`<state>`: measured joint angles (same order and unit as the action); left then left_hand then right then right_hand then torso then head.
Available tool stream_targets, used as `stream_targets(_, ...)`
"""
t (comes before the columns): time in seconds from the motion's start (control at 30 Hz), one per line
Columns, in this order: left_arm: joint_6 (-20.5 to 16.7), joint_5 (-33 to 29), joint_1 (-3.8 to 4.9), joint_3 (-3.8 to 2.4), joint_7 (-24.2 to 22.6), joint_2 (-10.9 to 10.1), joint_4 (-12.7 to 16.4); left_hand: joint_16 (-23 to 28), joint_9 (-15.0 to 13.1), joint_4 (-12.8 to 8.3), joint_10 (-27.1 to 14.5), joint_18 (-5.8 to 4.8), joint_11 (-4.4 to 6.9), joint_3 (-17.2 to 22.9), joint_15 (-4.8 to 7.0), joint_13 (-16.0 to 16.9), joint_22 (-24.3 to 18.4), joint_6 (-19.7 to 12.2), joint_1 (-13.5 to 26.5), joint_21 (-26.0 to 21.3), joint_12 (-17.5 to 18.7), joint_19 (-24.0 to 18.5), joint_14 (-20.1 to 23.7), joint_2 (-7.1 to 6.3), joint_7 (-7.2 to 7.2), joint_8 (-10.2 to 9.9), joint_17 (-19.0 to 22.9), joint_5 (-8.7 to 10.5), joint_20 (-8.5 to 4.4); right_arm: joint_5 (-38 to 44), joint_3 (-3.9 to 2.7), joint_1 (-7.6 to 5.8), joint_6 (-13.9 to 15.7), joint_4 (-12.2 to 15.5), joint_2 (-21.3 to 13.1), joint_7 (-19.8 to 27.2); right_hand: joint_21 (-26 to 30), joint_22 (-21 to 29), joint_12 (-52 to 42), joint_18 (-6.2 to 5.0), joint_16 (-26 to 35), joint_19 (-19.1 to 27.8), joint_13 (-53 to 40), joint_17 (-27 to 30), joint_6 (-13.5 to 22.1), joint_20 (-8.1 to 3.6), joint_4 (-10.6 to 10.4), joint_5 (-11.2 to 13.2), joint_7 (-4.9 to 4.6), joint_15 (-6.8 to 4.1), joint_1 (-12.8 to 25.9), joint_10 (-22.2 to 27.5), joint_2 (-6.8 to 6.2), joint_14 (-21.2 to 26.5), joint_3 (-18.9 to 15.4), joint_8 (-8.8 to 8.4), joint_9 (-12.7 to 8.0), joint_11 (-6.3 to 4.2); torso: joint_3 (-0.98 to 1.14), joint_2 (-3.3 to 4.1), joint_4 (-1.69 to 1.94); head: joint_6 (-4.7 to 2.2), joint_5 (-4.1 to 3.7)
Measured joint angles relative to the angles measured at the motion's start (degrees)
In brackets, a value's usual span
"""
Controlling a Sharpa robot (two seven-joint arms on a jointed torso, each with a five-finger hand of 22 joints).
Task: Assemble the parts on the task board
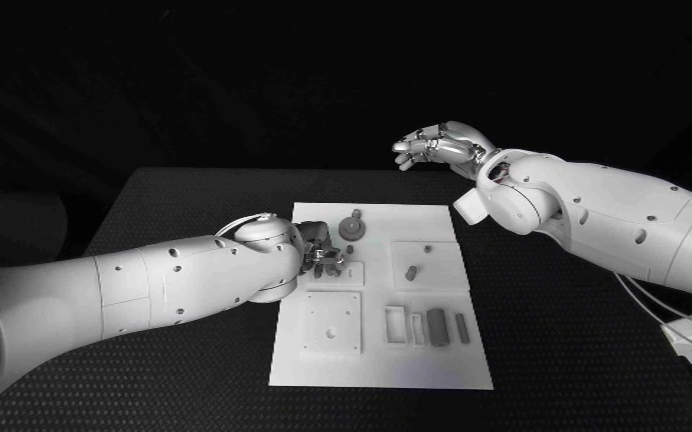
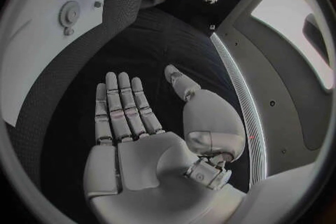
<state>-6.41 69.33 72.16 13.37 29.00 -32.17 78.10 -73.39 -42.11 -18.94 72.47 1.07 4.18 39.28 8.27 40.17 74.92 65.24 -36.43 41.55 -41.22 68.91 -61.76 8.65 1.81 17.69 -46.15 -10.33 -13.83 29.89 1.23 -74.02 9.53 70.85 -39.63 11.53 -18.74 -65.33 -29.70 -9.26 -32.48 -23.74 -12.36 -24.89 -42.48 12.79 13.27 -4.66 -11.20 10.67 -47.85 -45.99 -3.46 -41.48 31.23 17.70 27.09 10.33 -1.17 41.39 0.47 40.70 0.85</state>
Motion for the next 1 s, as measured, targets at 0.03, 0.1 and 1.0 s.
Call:
stream_targets(0.03, 0.01, 0.06, -0.09, 0.0, 0.01, 0.04, -0.08, -0.03, 0.0, 0.0, 0.0, 0.0, 0.0, 0.0, -0.01, 0.0, 0.0, 0.06, 0.0, 0.0, -0.09, 0.0, -0.01, 0.0, -0.06, 0.8, 0.01, -0.05, 0.0, -0.11, 0.0, 0.0, 0.05, 0.01, 0.0, 0.02, 0.0, -0.05, 0.0, 0.0, 0.16, 0.0, 0.08, -0.06, 0.0, 0.0, 0.0, 0.0, 0.0, 0.0, 0.0, 0.0, 0.0, 0.0, 0.0, 0.14, -0.07, 0.0, 0.01, 0.0, 0.0, -0.03, -0.02)
stream_targets(0.1, 0.01, 0.19, -0.18, 0.01, 0.03, 0.08, -0.26, -0.04, 0.0, 0.0, 0.0, -0.01, 0.0, 0.0, -0.01, 0.0, 0.0, 0.07, 0.01, 0.0, -0.22, 0.01, -0.01, -0.01, -0.07, 1.59, 0.01, -0.05, 0.0, -0.34, 0.0, 0.0, 0.16, 0.04, -0.01, 0.06, 0.0, -0.06, 0.23, -0.01, 0.16, 0.0, 0.2, -0.06, 0.0, 0.0, -0.03, 0.0, 0.0, 0.0, 0.0, 0.0, 0.0, 0.0, -0.03, 0.14, -0.09, 0.0, 0.01, 0.01, 0.0, -0.09, -0.04)
stream_targets(1.0, -0.35, 0.58, -0.55, 0.0, 0.07, 0.45, -0.7, -0.04, -0.15, 0.0, 0.1, -0.01, -0.1, 0.0, 0.13, -0.02, -0.02, 0.4, 0.62, 0.22, -0.21, 0.32, -0.28, 0.13, -0.15, 5.22, 0.3, 0.19, -0.09, -1.65, 0.01, 0.01, 0.23, 0.41, -0.01, 0.26, 0.66, -0.3, 0.72, -0.02, 1.1, 0.0, 1.32, -0.55, 0.0, 0.0, -0.65, 0.0, 0.0, -0.01, 0.0, -0.41, 0.0, -0.4, -0.65, 0.38, -0.73, 0.0, 0.0, -0.03, 0.02, 0.24, -0.19)
